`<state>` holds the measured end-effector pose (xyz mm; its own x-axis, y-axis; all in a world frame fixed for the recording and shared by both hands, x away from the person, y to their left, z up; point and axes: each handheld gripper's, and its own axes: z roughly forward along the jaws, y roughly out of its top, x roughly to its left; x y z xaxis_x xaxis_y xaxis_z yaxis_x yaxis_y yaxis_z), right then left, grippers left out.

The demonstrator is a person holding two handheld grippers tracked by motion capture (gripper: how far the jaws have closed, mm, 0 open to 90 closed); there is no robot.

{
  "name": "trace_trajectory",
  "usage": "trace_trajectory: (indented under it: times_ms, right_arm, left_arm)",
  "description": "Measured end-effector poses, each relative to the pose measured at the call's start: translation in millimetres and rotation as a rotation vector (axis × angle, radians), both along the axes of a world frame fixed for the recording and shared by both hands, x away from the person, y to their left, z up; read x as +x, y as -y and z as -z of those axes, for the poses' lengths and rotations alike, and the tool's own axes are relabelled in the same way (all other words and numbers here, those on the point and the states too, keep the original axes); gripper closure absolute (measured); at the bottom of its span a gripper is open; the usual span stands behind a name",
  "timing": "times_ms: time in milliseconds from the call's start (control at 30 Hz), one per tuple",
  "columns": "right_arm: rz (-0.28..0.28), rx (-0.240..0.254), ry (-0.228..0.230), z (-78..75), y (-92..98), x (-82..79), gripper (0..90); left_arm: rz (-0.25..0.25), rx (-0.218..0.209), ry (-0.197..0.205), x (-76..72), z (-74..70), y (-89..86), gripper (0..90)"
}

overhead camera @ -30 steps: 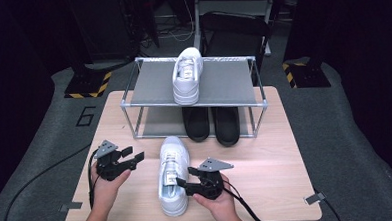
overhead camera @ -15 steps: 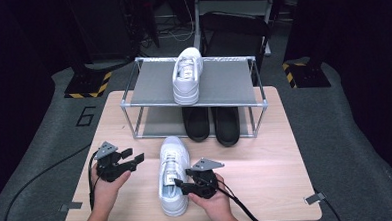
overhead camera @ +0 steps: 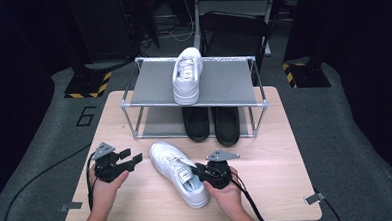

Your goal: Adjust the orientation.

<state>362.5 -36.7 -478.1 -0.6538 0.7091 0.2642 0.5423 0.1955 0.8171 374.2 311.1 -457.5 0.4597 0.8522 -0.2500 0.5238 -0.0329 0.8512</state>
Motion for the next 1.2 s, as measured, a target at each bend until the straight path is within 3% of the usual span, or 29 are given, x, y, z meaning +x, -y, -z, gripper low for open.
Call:
trace_trajectory:
  times_ms: [267, 433, 533, 733, 933, 1033, 1200]
  right_arm:
    - [0.041, -0.009, 0.029, -1.5, 9.0, -8.4, 79.1]
    - [0.079, -0.021, 0.050, -2.7, 32.3, -19.9, 79.0]
    - [0.099, -0.008, 0.034, -2.1, 47.7, -24.2, 77.3]
    - [0.074, 0.041, 0.002, 2.8, 59.4, -21.8, 69.9]
    - [0.057, -0.012, 0.017, 0.7, 56.2, -21.0, 64.4]
    - [0.038, -0.021, -0.009, 1.0, 56.3, -18.6, 63.6]
    - [0.026, -0.026, -0.008, 2.8, 56.2, -17.5, 64.9]
  left_arm:
    - [-0.002, -0.003, -0.002, -1.1, -0.4, -1.2, 40.3]
    - [-0.010, -0.004, -0.001, -2.2, 0.2, -2.9, 40.3]
    - [-0.012, -0.002, 0.000, -2.3, 0.6, -2.6, 40.3]
    - [-0.007, -0.005, 0.004, -1.9, 0.2, 2.1, 40.3]
    - [-0.008, -0.003, -0.001, -0.9, 0.7, 1.0, 40.2]
    - [-0.004, 0.002, -0.005, -0.9, 0.4, -0.5, 40.2]
    - [-0.014, -0.005, -0.006, -1.4, 1.1, -1.3, 40.3]
